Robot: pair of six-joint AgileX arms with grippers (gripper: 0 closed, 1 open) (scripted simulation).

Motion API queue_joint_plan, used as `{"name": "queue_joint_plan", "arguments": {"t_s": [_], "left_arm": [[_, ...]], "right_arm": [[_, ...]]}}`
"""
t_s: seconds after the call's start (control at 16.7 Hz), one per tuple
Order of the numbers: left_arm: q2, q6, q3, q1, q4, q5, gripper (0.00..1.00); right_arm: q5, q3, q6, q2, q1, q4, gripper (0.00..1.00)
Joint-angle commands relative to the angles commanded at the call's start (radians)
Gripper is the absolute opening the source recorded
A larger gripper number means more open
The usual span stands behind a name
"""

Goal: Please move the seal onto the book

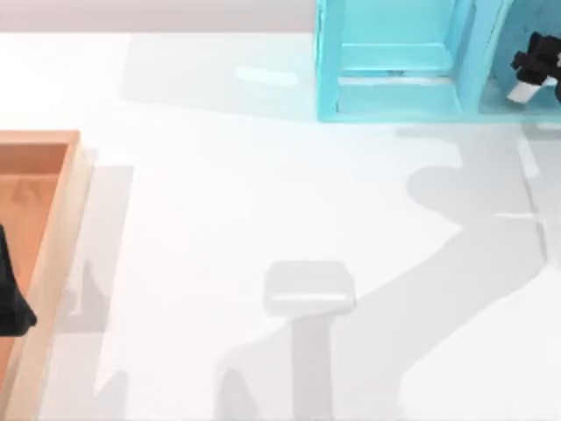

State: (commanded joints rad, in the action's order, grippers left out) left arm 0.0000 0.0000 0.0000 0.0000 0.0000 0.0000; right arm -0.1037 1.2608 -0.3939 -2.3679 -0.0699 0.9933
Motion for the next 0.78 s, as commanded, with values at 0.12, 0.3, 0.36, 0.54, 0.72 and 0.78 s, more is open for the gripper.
{"name": "queue_joint_plan", "arguments": {"t_s": [0.12,0.3,0.36,0.54,0.72,0.78], "left_arm": [[0.000,0.000,0.000,0.000,0.000,0.000,1.00],[0.000,0.000,0.000,0.000,0.000,0.000,1.00],[0.000,0.000,0.000,0.000,0.000,0.000,1.00],[0.000,0.000,0.000,0.000,0.000,0.000,1.00],[0.000,0.000,0.000,0.000,0.000,0.000,1.00],[0.000,0.000,0.000,0.000,0.000,0.000,1.00]], "right_arm": [[0.000,0.000,0.000,0.000,0.000,0.000,0.00],[0.000,0.000,0.000,0.000,0.000,0.000,0.00],[-0.001,-0.007,-0.006,-0.007,0.006,-0.001,0.00],[0.000,-0.022,-0.006,0.028,0.003,-0.021,0.00],[-0.001,-0.083,-0.004,0.159,-0.004,-0.095,0.00],[-0.003,-0.112,-0.002,0.223,-0.006,-0.131,0.00]]}}
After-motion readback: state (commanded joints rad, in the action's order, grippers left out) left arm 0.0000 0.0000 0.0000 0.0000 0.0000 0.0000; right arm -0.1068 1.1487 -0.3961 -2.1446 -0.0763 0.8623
